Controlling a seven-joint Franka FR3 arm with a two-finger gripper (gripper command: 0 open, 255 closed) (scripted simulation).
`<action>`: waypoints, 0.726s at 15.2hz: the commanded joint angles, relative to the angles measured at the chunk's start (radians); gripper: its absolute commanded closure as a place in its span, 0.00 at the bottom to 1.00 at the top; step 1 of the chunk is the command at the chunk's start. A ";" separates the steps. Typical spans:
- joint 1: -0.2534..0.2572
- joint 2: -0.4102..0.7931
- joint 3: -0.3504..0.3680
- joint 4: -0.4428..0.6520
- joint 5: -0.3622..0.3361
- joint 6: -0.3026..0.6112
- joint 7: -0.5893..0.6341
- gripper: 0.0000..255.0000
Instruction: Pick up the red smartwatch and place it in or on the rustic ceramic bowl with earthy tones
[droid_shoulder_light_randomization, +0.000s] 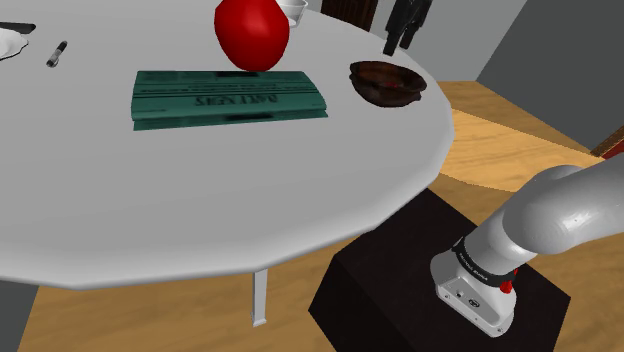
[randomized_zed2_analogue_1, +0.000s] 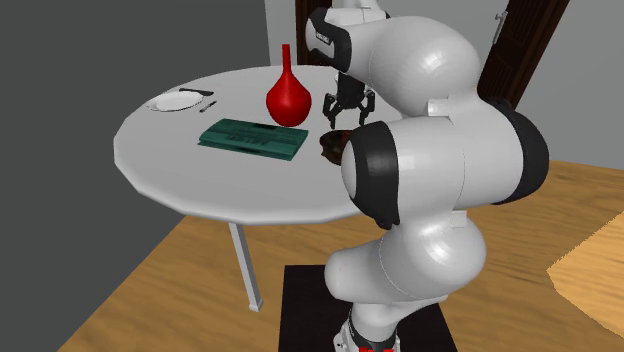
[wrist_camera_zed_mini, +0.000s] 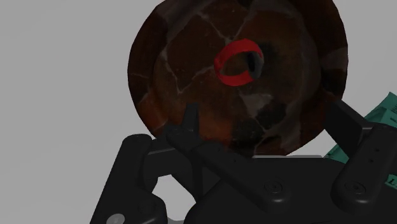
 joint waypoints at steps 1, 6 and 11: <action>-0.001 0.013 0.000 0.063 -0.001 -0.050 0.003 0.00; -0.002 0.032 -0.001 0.142 -0.003 -0.110 0.004 0.00; -0.002 0.032 -0.001 0.141 -0.003 -0.110 0.004 0.00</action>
